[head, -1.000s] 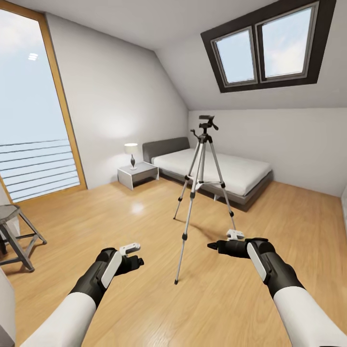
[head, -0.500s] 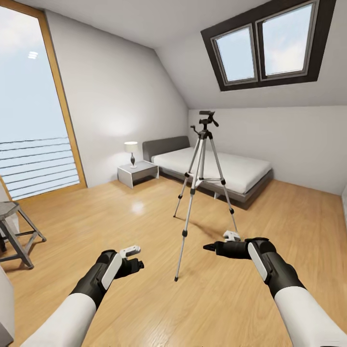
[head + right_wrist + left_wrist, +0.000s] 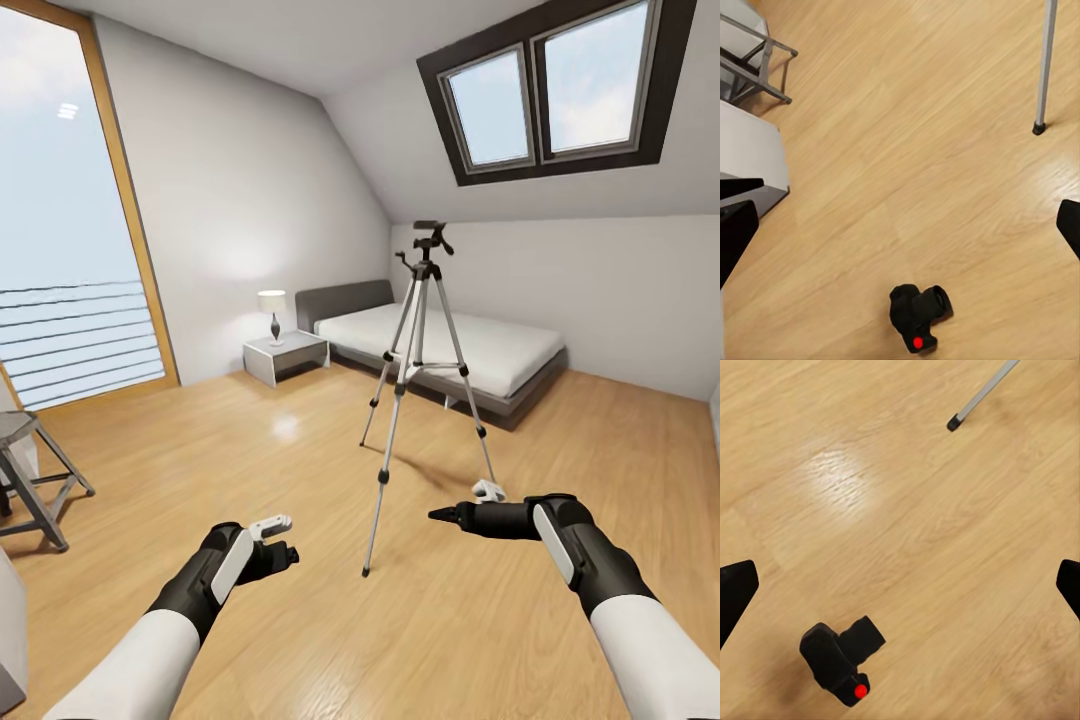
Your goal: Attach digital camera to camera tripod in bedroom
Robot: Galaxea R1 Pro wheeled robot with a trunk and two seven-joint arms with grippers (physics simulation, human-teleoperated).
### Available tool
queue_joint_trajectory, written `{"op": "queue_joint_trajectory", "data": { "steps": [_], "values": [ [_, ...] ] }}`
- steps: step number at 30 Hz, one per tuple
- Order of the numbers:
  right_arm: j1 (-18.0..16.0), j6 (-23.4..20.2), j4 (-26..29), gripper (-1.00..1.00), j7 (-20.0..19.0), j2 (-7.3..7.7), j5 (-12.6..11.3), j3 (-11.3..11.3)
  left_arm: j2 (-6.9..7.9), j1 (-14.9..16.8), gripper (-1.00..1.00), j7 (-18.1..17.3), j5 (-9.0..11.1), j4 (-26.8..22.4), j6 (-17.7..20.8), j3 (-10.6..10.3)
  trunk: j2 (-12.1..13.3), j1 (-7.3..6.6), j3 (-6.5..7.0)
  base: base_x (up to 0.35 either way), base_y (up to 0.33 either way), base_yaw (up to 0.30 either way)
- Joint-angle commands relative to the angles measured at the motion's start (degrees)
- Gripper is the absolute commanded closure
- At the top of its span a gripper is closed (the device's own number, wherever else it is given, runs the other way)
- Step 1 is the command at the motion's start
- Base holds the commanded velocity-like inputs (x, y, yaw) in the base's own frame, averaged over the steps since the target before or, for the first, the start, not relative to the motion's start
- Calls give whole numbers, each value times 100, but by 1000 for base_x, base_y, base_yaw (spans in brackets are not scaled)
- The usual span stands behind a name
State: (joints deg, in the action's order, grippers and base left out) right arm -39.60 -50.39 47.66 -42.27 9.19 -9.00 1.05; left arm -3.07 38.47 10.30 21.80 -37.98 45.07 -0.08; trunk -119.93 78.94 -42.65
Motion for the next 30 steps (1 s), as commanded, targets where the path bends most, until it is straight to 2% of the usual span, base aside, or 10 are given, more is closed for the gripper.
{"op": "queue_joint_trajectory", "data": {
  "steps": [1, 15, 19, 23, 24, 25, 27, 30],
  "values": [
    [-4, -36, 1, -100, -3, 3, -28, 6, -3, 2, -100, 51, 61, -11, 19, -1, -44, 22, -25, 0, 0, 0],
    [-4, -56, -2, -100, -18, 13, -28, -4, 4, 2, -100, 43, 63, -4, 19, 16, -606, 329, -276, 0, 0, 0],
    [-4, -58, -2, -100, -18, 13, -30, -2, 32, 2, -100, -65, 112, -9, 24, 21, -766, 417, -348, 0, 0, 0],
    [-4, -58, -2, -100, -18, 13, -31, 0, 202, 2, -100, -661, 490, -1, 22, 21, -927, 505, -420, 0, 0, 0],
    [-4, -58, -2, -100, -18, 13, -31, 0, 323, 2, -100, -1053, 709, 13, 19, 16, -967, 527, -437, 0, 0, 0],
    [-4, -58, -2, -100, -18, 13, -32, 0, 611, 2, -100, -1870, 1080, 41, 14, 2, -1007, 549, -455, 0, 0, 0],
    [-4, -58, -2, -100, -18, 13, -32, 0, 798, 2, -100, -2378, 1235, 84, 14, -4, -1087, 593, -491, 0, 0, 0],
    [-4, -58, -2, -100, -18, 13, -32, 0, 938, 2, -100, -2823, 1336, 181, 14, -7, -1208, 659, -545, 0, 0, 0]
  ]
}}
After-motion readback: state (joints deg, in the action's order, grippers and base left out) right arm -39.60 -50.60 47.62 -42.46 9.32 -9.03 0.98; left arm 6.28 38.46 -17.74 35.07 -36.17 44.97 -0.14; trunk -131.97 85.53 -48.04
